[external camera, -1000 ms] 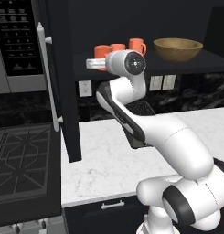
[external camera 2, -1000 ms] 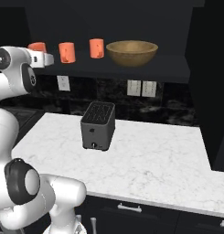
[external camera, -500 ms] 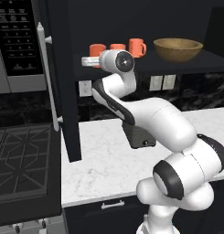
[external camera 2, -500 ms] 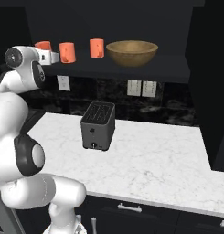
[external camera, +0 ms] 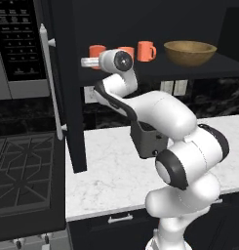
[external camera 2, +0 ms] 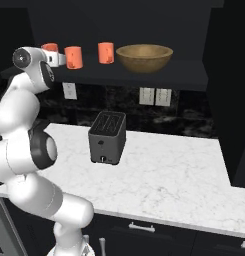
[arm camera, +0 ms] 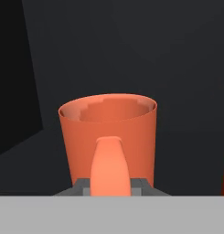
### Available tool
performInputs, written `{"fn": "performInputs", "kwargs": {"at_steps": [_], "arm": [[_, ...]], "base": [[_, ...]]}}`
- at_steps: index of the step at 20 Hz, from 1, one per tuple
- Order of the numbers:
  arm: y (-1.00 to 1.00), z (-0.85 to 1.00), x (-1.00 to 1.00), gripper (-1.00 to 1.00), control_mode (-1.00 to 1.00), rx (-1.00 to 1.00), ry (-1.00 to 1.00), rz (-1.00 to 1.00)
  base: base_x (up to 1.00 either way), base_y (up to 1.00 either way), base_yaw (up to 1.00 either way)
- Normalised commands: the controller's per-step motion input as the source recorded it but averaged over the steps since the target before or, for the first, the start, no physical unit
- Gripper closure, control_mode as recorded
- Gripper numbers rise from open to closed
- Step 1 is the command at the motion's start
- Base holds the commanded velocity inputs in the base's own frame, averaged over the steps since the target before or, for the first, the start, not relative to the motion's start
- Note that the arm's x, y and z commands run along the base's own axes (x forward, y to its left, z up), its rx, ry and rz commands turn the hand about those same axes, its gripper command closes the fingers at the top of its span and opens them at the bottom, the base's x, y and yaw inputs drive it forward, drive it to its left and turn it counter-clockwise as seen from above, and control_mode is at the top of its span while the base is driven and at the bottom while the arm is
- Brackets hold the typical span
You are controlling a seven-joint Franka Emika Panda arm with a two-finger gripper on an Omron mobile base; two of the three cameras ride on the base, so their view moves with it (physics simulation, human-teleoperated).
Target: Gather all objects into one cabinet and sort the glasses and bowls to opposite sides.
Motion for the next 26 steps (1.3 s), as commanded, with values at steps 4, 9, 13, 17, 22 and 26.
{"fn": "performInputs", "kwargs": {"at_steps": [4,9,13,17,22,26], "arm": [[0.45,-0.06,0.36,1.00,-1.00,0.00,0.01,0.00],[0.13,-0.05,0.26,1.00,-1.00,0.00,0.00,0.00],[0.17,-0.12,0.14,1.00,-1.00,0.00,0.00,-0.01],[0.23,-0.21,0.16,1.00,-1.00,0.00,0.04,-0.01],[0.19,-0.27,0.14,-1.00,-1.00,0.00,0.04,-0.01],[0.19,-0.25,0.15,-1.00,-1.00,0.00,0.05,-0.01]], "base": [[0.00,0.00,0.00],[0.00,0.00,0.00],[0.00,0.00,0.00],[0.00,0.00,0.00],[0.00,0.00,0.00],[0.00,0.00,0.00]]}}
